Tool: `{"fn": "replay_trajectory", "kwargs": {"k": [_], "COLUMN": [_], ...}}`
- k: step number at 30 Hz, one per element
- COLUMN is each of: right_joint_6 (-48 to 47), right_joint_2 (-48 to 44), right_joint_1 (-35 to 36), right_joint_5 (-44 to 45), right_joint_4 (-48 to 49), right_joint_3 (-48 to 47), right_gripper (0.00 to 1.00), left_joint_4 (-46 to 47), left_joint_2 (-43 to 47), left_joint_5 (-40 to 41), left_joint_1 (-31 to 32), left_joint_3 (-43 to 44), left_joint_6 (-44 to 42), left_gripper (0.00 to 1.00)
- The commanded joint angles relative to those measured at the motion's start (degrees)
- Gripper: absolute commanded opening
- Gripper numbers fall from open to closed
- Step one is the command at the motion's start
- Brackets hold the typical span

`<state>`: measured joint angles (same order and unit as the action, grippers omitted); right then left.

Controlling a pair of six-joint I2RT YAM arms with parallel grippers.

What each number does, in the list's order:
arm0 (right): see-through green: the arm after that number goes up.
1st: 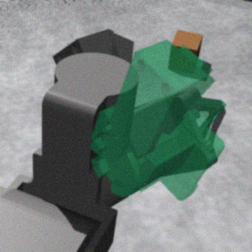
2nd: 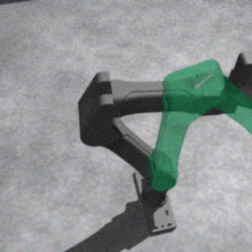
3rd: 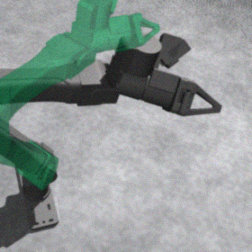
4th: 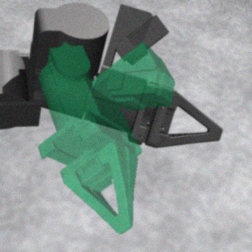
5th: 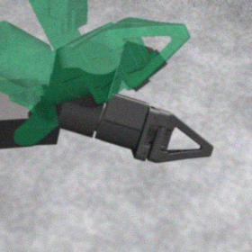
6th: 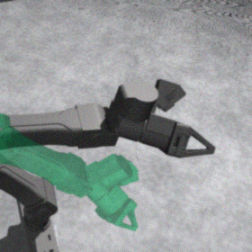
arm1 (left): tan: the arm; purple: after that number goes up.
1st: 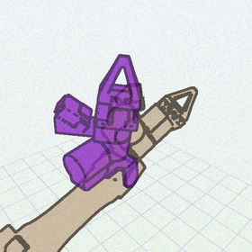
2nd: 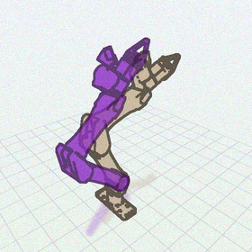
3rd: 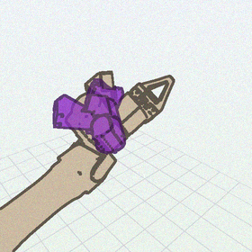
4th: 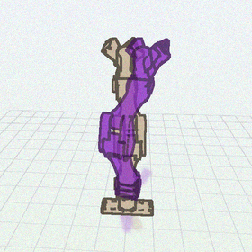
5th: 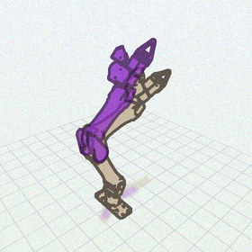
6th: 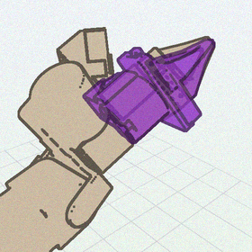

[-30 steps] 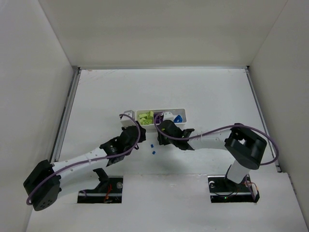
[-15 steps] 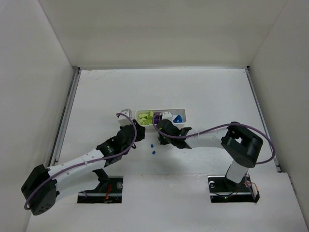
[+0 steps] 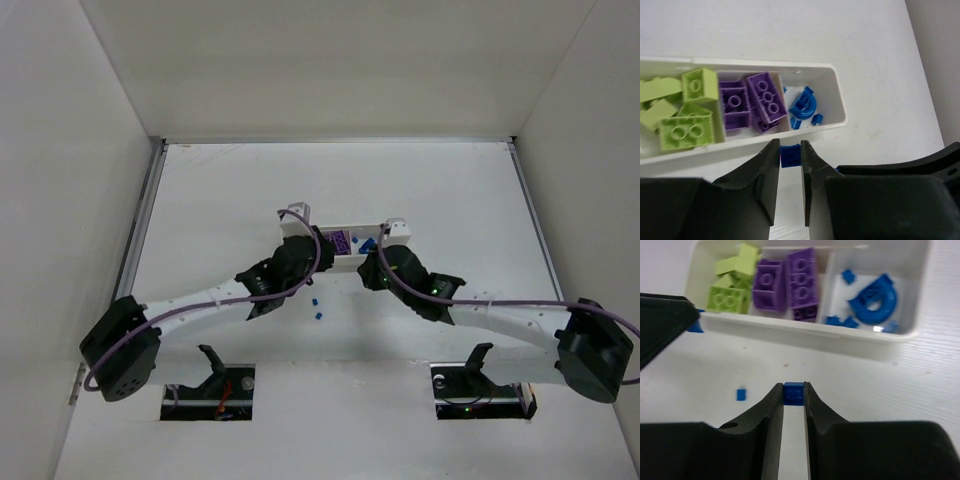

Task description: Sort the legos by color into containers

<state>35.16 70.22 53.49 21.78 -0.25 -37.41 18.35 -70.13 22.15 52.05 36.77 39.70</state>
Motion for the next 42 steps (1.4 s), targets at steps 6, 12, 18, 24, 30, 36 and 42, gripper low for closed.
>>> {"fn": "replay_trajectory", "kwargs": {"k": [6,12,18,24,30,36,42], "right_joint_6": [1.6,1.9,0.3,-1.3,-2.8,-4.3,-4.2], "right_joint_2": [-10.0,-10.5,-6.4,-0.5,6.6,10.3,7.9], "right_joint_1": [-5.7,-6.7,-8.4,-10.4,-12.4,-12.8,-11.0], "right_joint_5": [1.6,1.2,0.8,0.5,0.9,3.1,4.1], "right_joint_4": [-0.3,0.1,1.9,4.8,6.1,7.8,7.8], "right_joint_3": [7.4,6.8,3.8,-0.7,-5.8,-9.2,-7.0], "right_gripper": [0.21,0.21,0.21,0.21,0.22,0.41,0.52], "left_joint_4": [7.9,8.1,7.8,7.0,1.8,-6.6,-10.2], "left_joint_2": [-13.5,-22.6,-23.0,-14.5,-4.1,4.8,4.3], "left_joint_5": [-4.4,-6.6,-6.9,-4.7,1.2,8.5,12.3], "left_joint_1": [0.1,-0.8,-1.5,-1.9,1.3,6.8,12.1], "left_joint_3": [12.0,18.5,19.9,11.4,-1.3,-8.6,-10.1], "left_joint_6": [-3.9,-4.8,-5.1,-5.6,-4.4,-2.4,-0.2], "left_gripper": [0.18,0.24,0.37,0.34,0.3,0.3,0.3]}}
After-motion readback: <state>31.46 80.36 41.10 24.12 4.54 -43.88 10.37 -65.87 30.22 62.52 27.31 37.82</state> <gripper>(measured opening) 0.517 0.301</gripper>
